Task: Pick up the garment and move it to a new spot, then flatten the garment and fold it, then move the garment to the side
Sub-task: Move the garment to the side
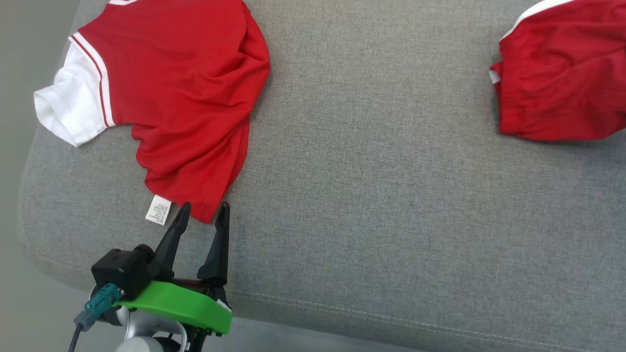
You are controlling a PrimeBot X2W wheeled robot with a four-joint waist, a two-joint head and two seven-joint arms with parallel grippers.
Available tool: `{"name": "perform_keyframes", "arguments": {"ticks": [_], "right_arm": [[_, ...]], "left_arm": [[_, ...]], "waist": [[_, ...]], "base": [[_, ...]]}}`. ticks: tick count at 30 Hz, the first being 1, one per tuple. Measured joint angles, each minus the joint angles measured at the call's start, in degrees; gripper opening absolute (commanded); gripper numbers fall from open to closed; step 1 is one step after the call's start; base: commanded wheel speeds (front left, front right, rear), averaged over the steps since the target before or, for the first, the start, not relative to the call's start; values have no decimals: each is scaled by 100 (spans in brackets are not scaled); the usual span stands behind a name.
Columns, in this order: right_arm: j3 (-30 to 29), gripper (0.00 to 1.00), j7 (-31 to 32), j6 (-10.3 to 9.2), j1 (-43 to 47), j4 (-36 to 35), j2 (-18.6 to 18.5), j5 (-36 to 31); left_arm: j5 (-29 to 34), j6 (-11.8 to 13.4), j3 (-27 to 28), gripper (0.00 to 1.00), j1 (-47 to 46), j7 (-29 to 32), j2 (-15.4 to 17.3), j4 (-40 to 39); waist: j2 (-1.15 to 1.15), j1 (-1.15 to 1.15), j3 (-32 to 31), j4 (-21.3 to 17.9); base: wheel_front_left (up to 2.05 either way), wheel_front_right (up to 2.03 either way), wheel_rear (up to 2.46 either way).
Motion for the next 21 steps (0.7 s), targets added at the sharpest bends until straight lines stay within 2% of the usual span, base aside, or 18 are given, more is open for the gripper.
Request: {"name": "perform_keyframes", "arguments": {"ticks": [11,21], "right_arm": [[-415,0,181,-443,-658,11,-424,-14],[-612,0,188,-444,-1100,364,-656,13]], "left_arm": [[60,2,91,100,4,185,186,-352],[104,54,534,100,17,218,333,-580]], "waist": [[0,0,625,-17],[0,0,1256,-198]], "base": [[0,0,0],[0,0,0]]}}
